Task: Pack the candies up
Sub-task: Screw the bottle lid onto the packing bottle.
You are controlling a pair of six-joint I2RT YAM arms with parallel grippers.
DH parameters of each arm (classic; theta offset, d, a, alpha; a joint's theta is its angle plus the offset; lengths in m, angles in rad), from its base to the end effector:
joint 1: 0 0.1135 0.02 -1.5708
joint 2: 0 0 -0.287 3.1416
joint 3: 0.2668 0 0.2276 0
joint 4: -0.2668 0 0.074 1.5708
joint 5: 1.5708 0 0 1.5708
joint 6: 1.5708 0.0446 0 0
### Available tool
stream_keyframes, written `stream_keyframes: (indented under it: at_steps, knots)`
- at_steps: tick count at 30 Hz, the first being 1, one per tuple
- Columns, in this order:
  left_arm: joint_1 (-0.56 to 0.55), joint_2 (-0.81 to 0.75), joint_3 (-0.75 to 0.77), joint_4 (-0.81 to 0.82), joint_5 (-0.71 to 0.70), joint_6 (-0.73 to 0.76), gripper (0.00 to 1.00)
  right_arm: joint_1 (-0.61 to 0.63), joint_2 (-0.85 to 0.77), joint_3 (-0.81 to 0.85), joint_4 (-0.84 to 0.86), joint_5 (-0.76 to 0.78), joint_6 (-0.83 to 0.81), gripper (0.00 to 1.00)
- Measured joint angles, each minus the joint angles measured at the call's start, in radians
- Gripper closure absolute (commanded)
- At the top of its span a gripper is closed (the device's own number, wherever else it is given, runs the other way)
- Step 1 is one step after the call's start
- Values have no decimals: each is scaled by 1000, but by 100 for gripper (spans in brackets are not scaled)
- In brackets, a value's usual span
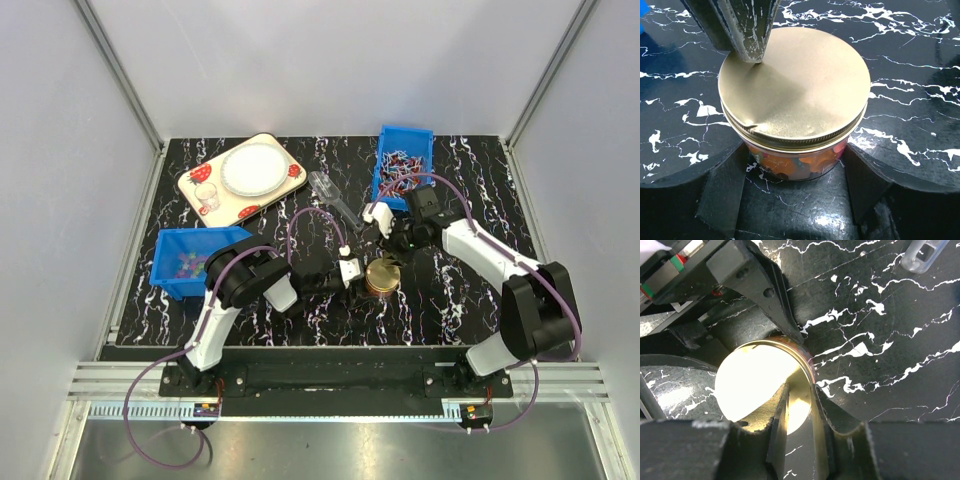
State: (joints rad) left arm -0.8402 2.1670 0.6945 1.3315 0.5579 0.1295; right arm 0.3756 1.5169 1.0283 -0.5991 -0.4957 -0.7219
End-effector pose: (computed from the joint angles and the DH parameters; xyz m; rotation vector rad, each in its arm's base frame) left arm 0.2314 -0.2937 0.1227 1.1949 1.3391 -0.9937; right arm 0.2519 0.1221 0.2497 -1.4585 2.0823 0.5248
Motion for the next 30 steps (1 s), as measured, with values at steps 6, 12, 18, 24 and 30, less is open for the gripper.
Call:
stream_keyframes:
  at_steps: [6, 12, 18, 24, 30]
  knots:
    - [-1, 0, 0, -2, 15, -1, 42, -5, -33, -40, 6, 9, 0, 71]
    - [-3, 0, 0, -5, 19, -8, 43, -19, -89, -91, 8, 27, 0, 71]
    - [-3, 0, 0, -6, 11, -14, 45, -24, -159, -136, -66, 28, 5, 71]
    - [3, 0, 0, -5, -10, -14, 45, -23, -199, -154, -154, 25, 16, 64]
    - [7, 0, 0, -5, -13, -14, 45, -23, -204, -91, -166, 23, 51, 48]
